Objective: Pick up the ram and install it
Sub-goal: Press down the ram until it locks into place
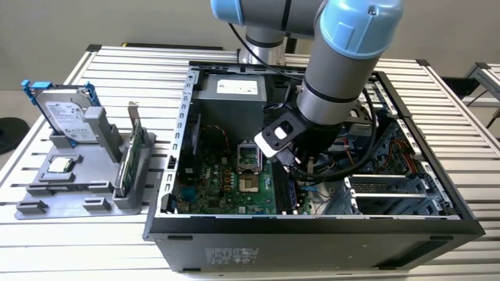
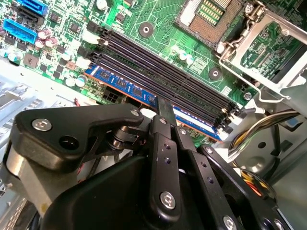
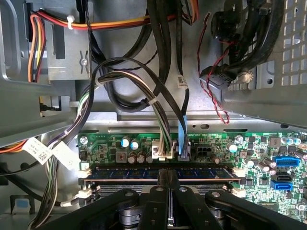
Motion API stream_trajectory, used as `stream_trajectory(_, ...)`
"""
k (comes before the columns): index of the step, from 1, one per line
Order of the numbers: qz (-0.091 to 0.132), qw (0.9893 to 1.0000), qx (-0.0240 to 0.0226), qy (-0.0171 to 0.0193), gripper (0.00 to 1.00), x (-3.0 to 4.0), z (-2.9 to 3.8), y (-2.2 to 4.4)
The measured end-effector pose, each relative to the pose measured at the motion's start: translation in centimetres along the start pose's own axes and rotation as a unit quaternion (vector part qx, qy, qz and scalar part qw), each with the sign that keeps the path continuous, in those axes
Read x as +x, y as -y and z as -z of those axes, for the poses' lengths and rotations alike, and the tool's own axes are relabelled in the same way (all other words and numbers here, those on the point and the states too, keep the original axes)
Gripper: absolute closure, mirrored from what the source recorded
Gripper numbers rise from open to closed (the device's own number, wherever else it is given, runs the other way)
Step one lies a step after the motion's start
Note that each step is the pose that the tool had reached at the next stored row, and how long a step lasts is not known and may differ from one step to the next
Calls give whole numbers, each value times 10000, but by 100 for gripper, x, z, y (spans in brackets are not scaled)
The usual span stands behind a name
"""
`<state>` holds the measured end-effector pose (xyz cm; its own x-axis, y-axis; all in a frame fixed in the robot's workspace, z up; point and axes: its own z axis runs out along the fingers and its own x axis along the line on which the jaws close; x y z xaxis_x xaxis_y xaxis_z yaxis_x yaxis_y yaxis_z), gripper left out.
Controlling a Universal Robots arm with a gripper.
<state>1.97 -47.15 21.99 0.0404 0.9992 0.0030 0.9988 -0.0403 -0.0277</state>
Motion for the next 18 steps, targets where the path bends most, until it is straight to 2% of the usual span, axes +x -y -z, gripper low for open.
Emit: stream_trajectory(18, 0, 10000, 1, 4, 100, -1, -9, 0)
